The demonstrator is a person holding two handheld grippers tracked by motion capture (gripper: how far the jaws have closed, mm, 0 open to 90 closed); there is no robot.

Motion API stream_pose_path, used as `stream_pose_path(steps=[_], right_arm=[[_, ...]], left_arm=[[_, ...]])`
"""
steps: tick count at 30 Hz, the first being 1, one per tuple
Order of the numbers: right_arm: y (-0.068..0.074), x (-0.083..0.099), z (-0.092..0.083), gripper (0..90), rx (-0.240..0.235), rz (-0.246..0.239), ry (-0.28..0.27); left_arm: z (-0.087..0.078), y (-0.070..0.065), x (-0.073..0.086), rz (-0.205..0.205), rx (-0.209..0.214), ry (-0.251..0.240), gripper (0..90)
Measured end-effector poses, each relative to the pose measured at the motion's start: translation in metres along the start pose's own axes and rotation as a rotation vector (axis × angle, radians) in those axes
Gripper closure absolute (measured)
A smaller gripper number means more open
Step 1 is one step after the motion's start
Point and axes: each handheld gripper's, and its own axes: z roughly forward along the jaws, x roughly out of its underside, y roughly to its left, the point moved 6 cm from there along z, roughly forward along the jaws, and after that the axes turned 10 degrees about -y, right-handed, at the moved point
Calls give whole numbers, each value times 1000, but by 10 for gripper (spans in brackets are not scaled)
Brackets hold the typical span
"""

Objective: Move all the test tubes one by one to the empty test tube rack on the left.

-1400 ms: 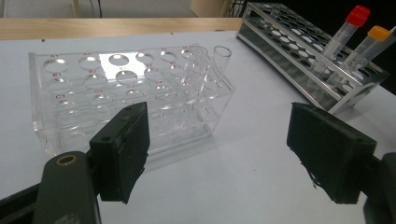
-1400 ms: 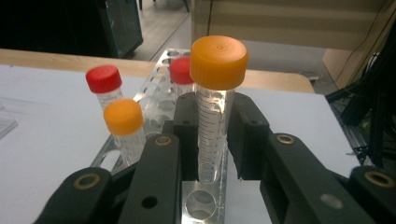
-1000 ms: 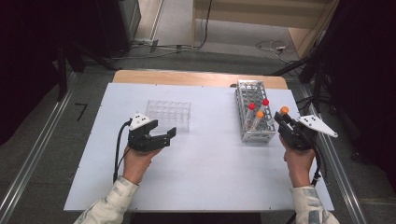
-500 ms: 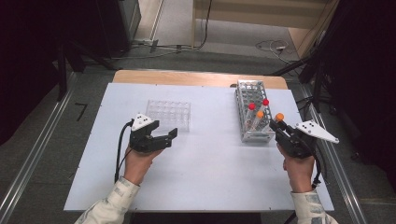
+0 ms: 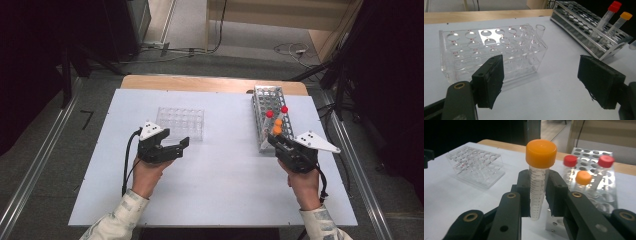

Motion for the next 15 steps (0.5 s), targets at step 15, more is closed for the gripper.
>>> stream_pose_path(steps=[15], right_arm=[[41, 20, 29, 717, -92, -48, 69]], left_arm=[[0, -5, -1, 4, 14, -4, 217]])
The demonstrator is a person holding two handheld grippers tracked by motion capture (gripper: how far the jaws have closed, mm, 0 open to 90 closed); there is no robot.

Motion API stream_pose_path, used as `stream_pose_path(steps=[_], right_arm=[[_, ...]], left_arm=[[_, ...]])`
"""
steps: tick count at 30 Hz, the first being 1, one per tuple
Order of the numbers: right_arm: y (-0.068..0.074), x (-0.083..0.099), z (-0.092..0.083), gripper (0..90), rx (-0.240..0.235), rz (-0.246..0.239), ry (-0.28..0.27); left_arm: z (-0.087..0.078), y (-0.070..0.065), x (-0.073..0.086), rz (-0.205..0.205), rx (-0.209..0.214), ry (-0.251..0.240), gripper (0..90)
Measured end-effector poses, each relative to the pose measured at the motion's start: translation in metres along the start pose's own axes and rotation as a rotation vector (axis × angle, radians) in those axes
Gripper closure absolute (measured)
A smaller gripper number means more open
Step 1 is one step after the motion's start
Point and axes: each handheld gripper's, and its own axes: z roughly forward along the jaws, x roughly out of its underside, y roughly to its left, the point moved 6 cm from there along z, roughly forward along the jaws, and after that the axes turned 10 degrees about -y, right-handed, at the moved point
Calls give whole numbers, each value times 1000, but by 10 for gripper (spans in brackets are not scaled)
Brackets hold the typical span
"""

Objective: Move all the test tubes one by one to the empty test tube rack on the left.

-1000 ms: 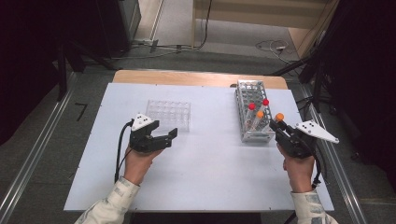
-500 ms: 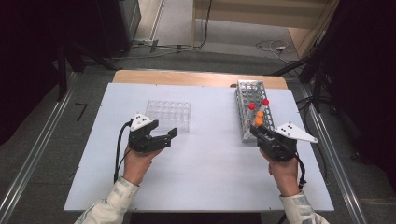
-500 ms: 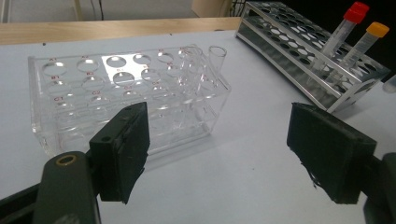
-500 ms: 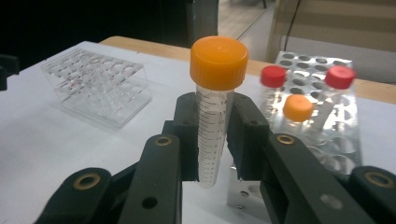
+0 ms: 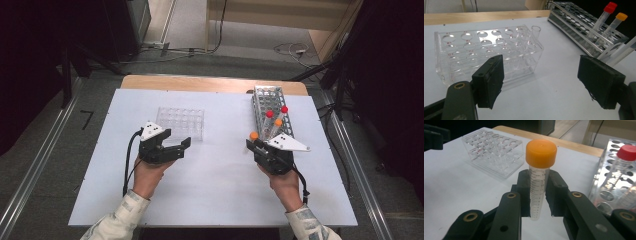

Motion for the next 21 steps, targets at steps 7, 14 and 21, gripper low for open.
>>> stream_pose_path(steps=[7, 14, 21], right_arm=[[14, 5, 13, 716, -31, -20, 24], [27, 7, 22, 717, -59, -35, 33], [35, 6, 28, 717, -76, -36, 36]], left_arm=[[0, -3, 0, 0, 8, 1, 217], [0, -5, -1, -1, 16, -3, 217], [0, -7, -1, -2, 27, -1, 217]])
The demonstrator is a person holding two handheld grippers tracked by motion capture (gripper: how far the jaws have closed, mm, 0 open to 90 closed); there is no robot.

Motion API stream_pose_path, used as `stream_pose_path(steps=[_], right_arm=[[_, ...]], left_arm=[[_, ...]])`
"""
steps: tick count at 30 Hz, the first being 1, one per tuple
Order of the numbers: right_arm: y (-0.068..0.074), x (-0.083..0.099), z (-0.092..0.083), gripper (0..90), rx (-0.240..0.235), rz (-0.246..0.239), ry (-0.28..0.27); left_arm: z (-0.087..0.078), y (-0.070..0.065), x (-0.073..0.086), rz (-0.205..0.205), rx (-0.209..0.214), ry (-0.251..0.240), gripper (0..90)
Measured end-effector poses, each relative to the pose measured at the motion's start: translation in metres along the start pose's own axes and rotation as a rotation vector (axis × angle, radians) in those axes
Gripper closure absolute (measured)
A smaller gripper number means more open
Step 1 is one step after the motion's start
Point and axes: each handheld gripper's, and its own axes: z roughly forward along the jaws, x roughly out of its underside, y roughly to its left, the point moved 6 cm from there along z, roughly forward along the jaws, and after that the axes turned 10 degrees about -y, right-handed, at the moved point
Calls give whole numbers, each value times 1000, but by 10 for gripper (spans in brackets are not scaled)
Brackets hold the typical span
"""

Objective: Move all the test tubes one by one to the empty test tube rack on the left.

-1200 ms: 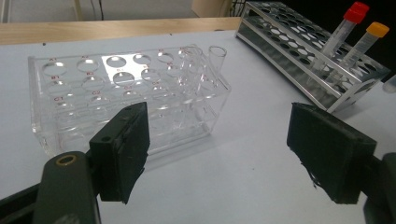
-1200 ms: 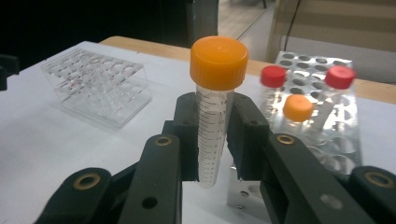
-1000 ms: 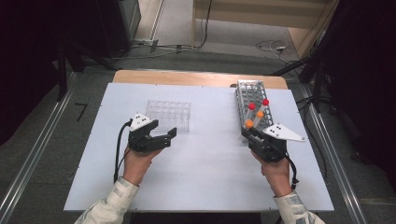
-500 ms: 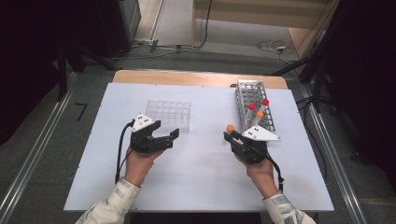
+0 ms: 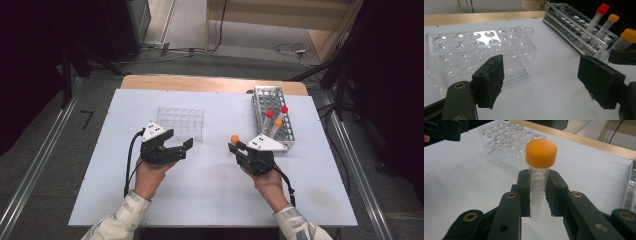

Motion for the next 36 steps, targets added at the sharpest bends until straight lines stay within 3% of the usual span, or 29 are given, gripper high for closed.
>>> stream_pose_path(steps=[13, 24, 27, 36], right_arm=[[20, -2, 21, 716, -38, -16, 10], [58, -6, 46, 716, -107, -34, 22], [68, -7, 52, 716, -124, -39, 26], [86, -12, 61, 716, -164, -45, 23]], left_arm=[[-1, -9, -3, 11, 28, -12, 204], [-4, -18, -6, 29, 57, -22, 201], [-5, -22, -7, 41, 76, -30, 242], [-6, -29, -5, 70, 138, -21, 504]])
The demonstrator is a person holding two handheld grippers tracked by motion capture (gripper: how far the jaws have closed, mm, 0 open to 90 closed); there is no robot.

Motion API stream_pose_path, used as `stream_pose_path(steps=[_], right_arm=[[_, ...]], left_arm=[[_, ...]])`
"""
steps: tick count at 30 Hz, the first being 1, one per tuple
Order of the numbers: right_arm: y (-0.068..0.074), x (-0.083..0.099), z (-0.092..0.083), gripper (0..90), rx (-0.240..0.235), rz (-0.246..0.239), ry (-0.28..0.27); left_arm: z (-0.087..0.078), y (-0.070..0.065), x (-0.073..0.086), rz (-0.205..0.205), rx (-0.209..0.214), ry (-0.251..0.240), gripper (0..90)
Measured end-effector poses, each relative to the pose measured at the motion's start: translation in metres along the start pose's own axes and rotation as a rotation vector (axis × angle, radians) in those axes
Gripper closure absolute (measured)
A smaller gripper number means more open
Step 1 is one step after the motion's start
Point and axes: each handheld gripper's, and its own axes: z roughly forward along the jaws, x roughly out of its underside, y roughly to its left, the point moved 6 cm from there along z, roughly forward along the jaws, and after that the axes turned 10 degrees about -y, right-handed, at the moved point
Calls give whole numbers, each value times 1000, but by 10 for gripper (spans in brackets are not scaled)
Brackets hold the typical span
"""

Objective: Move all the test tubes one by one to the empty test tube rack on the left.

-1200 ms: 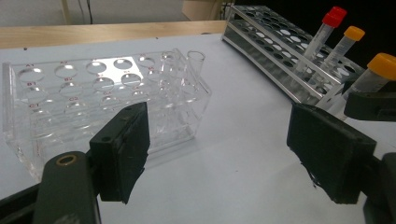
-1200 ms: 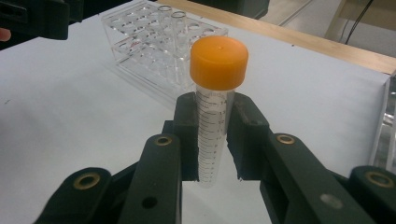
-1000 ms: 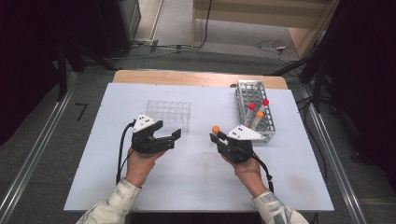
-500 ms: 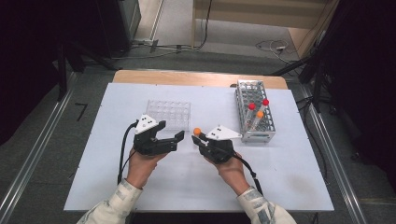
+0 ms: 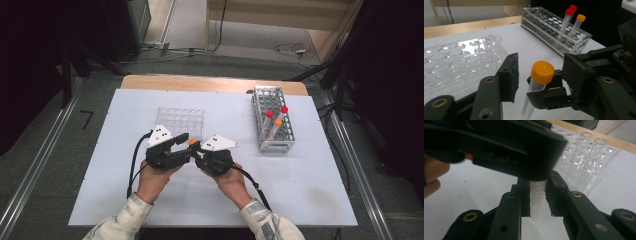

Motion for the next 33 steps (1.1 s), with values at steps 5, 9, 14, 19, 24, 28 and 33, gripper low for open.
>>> stream_pose_path(steps=[5, 9, 14, 19, 24, 28, 33], right_arm=[[3, -3, 2, 716, -7, 1, -11], [3, -3, 1, 716, -3, 2, -10], [3, -4, -1, 700, -7, 1, -12], [-1, -6, -7, 507, -21, 5, -5], [-11, -4, -22, 431, -18, 11, -9], [-23, 0, -39, 401, 10, 15, -16], [-43, 13, -66, 390, 56, 21, -14]], left_arm=[[0, 1, 1, 15, -4, 8, 638], [0, 2, 1, 11, -4, 3, 688], [-1, 1, -1, 6, -9, -12, 699], [-2, 3, -2, -5, -15, -21, 699], [-5, 7, -4, -25, -23, -31, 700], [-6, 11, -6, -45, -31, -40, 699], [-9, 18, -9, -58, -48, -54, 699]])
